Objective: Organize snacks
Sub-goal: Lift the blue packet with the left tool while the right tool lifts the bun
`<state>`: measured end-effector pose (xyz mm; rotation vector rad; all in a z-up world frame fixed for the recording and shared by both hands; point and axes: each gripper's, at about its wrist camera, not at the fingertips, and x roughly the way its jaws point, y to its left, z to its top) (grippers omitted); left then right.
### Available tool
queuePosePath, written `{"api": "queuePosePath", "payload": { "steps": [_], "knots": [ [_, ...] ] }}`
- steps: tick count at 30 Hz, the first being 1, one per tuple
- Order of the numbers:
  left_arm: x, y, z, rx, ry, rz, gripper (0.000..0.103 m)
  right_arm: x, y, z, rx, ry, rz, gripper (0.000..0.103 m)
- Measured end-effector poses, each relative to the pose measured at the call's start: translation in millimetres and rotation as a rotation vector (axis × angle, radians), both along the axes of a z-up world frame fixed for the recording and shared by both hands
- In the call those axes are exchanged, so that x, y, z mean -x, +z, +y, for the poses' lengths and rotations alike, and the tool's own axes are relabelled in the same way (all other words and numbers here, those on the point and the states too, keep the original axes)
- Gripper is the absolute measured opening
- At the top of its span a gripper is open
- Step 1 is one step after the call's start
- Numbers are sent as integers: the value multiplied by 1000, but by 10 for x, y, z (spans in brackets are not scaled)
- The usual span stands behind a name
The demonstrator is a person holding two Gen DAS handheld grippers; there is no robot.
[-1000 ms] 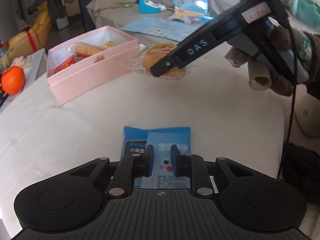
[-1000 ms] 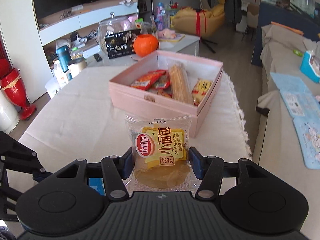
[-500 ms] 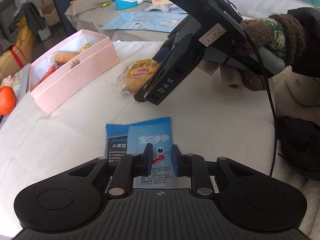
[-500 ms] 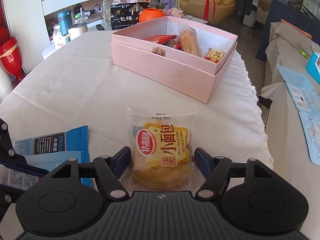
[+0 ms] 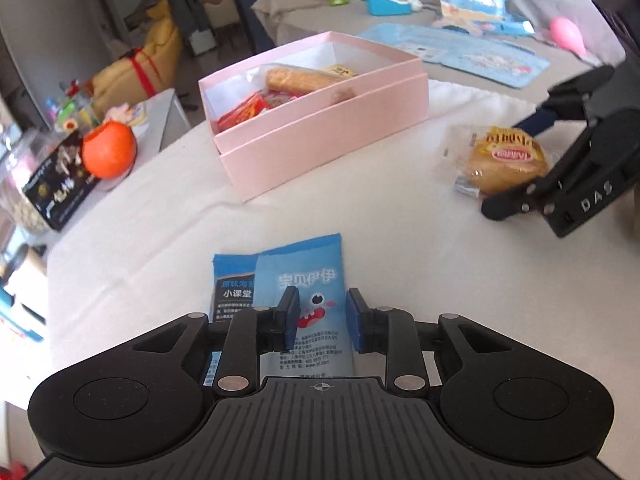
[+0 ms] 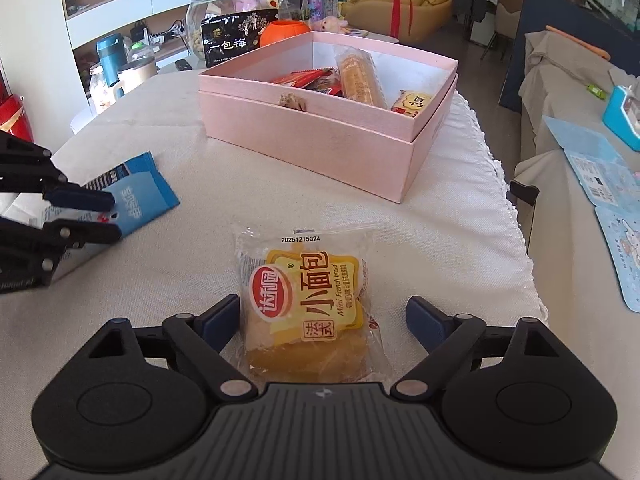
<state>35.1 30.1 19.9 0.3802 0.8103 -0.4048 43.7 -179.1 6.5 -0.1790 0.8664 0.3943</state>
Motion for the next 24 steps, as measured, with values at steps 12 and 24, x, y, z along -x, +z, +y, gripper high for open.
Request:
{"api": "queuePosePath", "payload": {
  "steps": [12, 24],
  "knots": [
    [-46, 15, -54, 17, 4, 7, 63, 68, -99, -14, -42, -38, -80, 101],
    [-197, 13, 208, 72, 47, 62, 80, 59, -96, -17, -42, -38, -80, 101]
  ]
}}
